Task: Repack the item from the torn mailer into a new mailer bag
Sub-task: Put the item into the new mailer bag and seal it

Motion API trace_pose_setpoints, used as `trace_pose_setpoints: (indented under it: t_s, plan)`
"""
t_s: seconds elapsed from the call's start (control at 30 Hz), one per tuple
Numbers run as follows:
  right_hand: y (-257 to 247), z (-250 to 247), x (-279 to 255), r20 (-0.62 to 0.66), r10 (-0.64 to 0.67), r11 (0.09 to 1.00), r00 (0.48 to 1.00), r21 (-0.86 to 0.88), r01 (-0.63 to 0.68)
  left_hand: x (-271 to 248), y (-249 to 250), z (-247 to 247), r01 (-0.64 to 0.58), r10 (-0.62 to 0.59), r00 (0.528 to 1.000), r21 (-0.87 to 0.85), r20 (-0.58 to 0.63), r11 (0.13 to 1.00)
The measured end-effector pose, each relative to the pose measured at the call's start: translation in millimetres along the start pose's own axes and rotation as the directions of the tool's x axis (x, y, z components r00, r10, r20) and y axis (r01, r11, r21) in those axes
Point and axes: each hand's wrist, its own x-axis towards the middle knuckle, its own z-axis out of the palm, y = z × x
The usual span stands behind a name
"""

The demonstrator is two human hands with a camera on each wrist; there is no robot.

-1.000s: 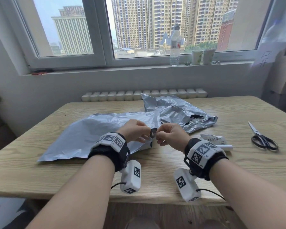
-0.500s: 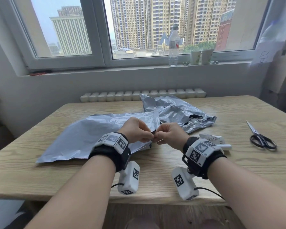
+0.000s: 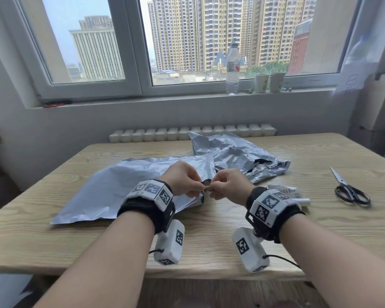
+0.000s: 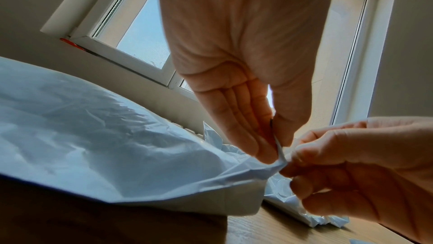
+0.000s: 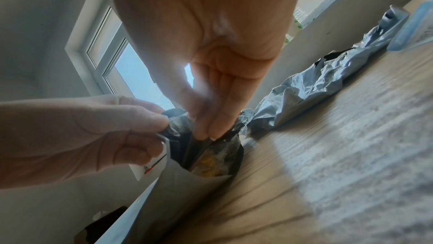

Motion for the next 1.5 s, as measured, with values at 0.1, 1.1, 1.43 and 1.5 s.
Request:
trace_pose_setpoints:
  t_s: [0.1, 1.1, 1.43, 1.5]
  plan:
    - [-1.9, -0.9, -1.7, -0.027, -0.002, 0.999, 1.000, -0.039, 0.001, -1.3, 2.4, 1.2, -0.011, 0.011, 1.000, 0.011, 0.007, 1.000]
    - [-6.0, 0.2, 0.0, -0.008, 0.026, 0.999, 1.000, 0.047, -0.026, -2.4, 1.8, -6.4, -0.029, 0.030, 0.999, 0.041, -0.022, 0.999]
    - [-12.7, -0.7, -4.1, 0.016, 0.043, 0.959, 0.999, 0.280, -0.046, -3.4, 9.3, -7.3, 0.007, -0.008, 1.000, -0.051, -0.020, 0.999]
    - [-14.4, -1.3, -4.7, 0.017, 0.045, 0.960, 0.999, 0.276, -0.048, -2.1, 11.3, -6.0, 0.005, -0.005, 1.000, 0.011, -0.005, 1.000]
